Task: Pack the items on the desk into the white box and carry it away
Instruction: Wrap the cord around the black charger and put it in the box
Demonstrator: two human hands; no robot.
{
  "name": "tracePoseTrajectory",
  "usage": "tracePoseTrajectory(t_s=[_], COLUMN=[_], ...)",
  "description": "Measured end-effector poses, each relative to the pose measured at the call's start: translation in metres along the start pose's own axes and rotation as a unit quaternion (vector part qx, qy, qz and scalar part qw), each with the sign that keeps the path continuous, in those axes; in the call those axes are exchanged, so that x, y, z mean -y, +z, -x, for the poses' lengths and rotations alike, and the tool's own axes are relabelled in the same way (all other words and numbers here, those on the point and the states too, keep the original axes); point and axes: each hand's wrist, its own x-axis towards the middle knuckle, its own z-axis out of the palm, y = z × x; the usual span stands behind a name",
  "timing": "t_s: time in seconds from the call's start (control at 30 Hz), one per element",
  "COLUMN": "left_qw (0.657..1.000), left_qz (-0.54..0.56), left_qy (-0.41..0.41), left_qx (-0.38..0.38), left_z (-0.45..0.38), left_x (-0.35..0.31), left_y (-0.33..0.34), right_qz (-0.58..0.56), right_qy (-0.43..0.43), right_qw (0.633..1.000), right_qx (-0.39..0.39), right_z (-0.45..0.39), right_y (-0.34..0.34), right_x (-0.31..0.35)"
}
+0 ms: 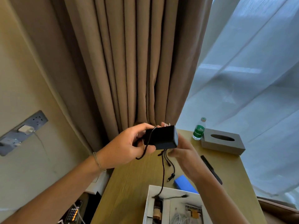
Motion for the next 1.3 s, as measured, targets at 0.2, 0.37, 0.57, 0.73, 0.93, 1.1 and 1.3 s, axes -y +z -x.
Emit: tracePoseTrajectory(t_s=[0.2,0.37,0.57,0.73,0.93,1.1,1.3], left_qw=[0.999,0.989,0.945,0.902,0.905,0.955,0.993], left_qz=[0.040,0.044,-0.250,-0.397,-0.408,-0.257,-0.116], left_qy=[0.020,-0.017,-0.071,-0.126,-0.057,-0.016,-0.001], left_qx=[-0.014,-0.140,-0.197,-0.115,0.108,0.146,0.018], left_z=[0.004,-0.001,0.000,0.001,0.006,0.005,-0.001], left_x=[-0.003,0.012,0.041,0.051,0.022,-0.002,0.006], left_y=[-0.005,-0.003,-0.006,-0.014,0.012,0.017,0.011], right_qz=[-0.071,0.084,0.321,0.404,0.447,0.363,0.048], right_qy=[-0.014,0.030,0.053,0.029,-0.056,-0.048,0.108], right_qw=[0.996,0.996,0.945,0.914,0.893,0.930,0.993], right_qx=[-0.052,-0.020,-0.036,0.003,0.000,0.011,-0.028], right_z=[-0.008,0.003,0.020,0.034,0.017,0.001,0.020], right_y=[0.040,0.063,0.068,0.045,0.011,-0.006,0.018], right_x=[-0.006,-0.017,0.007,0.046,0.073,0.061,-0.005])
